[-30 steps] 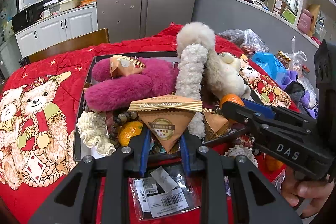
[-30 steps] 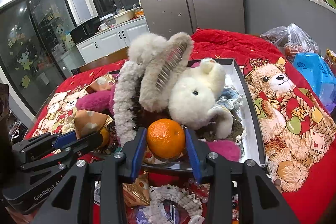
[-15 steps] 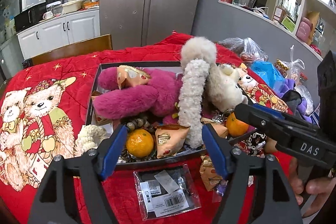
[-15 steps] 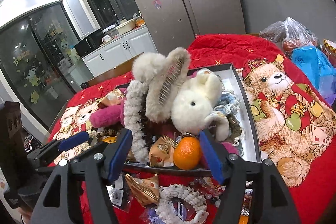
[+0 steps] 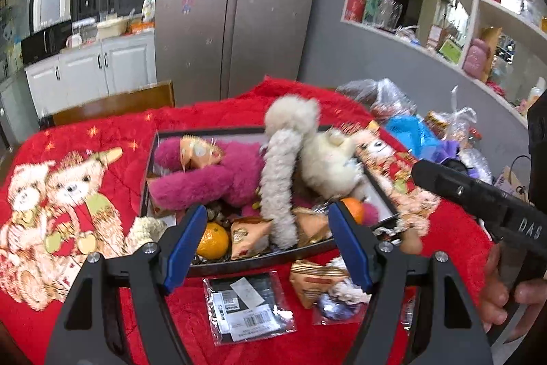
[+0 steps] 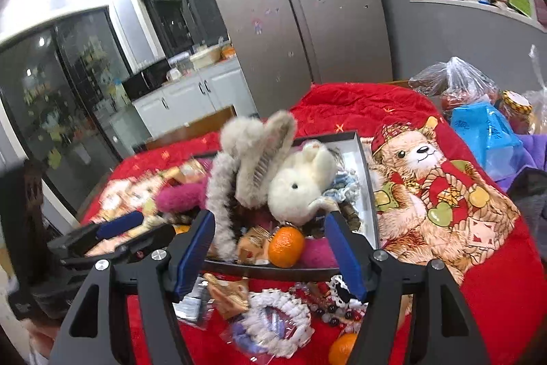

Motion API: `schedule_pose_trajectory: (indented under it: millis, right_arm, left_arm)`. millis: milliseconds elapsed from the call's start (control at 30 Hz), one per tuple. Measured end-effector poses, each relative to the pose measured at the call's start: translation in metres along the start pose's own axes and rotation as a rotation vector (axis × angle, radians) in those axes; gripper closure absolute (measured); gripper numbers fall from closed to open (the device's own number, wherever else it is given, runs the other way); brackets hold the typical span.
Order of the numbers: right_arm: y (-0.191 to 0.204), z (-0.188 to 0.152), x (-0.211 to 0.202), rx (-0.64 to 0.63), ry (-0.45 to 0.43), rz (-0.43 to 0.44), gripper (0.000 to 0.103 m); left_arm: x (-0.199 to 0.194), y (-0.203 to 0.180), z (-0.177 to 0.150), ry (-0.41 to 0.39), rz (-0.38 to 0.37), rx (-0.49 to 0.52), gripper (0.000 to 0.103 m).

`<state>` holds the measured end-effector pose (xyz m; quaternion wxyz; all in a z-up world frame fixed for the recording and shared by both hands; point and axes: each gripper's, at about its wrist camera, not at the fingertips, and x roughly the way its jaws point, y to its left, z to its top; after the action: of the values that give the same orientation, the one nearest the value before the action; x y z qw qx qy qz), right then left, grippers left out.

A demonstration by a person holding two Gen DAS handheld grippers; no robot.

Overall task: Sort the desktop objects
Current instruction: 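Withdraw both open tools from the box back over the table, then grasp another gold Choco Magic packet with the left tool while the right tool grasps a mandarin orange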

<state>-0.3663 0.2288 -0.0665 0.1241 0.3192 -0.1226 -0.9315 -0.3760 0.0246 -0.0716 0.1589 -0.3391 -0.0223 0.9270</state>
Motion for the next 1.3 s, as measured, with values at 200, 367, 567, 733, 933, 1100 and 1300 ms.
schedule_pose_trajectory:
  millis: [200, 367, 567, 733, 933, 1100, 1300]
  right_arm:
    - [0.012, 0.008, -0.055, -0.059, -0.089, -0.031, 0.022]
    - [0.019, -0.006, -0.079, -0.105, -0.108, -0.072, 0.022]
    - [0.023, -0.039, -0.105, -0.155, -0.191, -0.091, 0.022]
    - [0.023, -0.07, -0.088, -0.228, -0.152, -0.135, 0.022]
    - [0.012, -0.088, -0.058, -0.195, -0.068, -0.132, 0.022]
    - [0.003, -0.091, -0.052, -0.161, -0.031, -0.134, 0.022]
    - [-0.011, -0.095, -0.045, -0.102, 0.016, -0.15, 0.022]
  left_arm:
    - [-0.057, -0.014, 0.002, -0.084, 0.02, 0.023, 0.013]
    - [-0.091, -0.015, -0.013, -0.104, 0.038, -0.01, 0.002]
    - [-0.097, -0.019, -0.062, -0.158, 0.115, -0.052, 0.0]
    - [-0.057, -0.031, -0.086, -0.078, 0.072, -0.021, 0.0]
    - [-0.038, -0.035, -0.1, -0.042, 0.077, -0.003, 0.001]
    - [-0.028, -0.035, -0.105, -0.021, 0.088, 0.014, 0.001]
    - [-0.014, -0.034, -0.109, 0.013, 0.079, 0.022, 0.001]
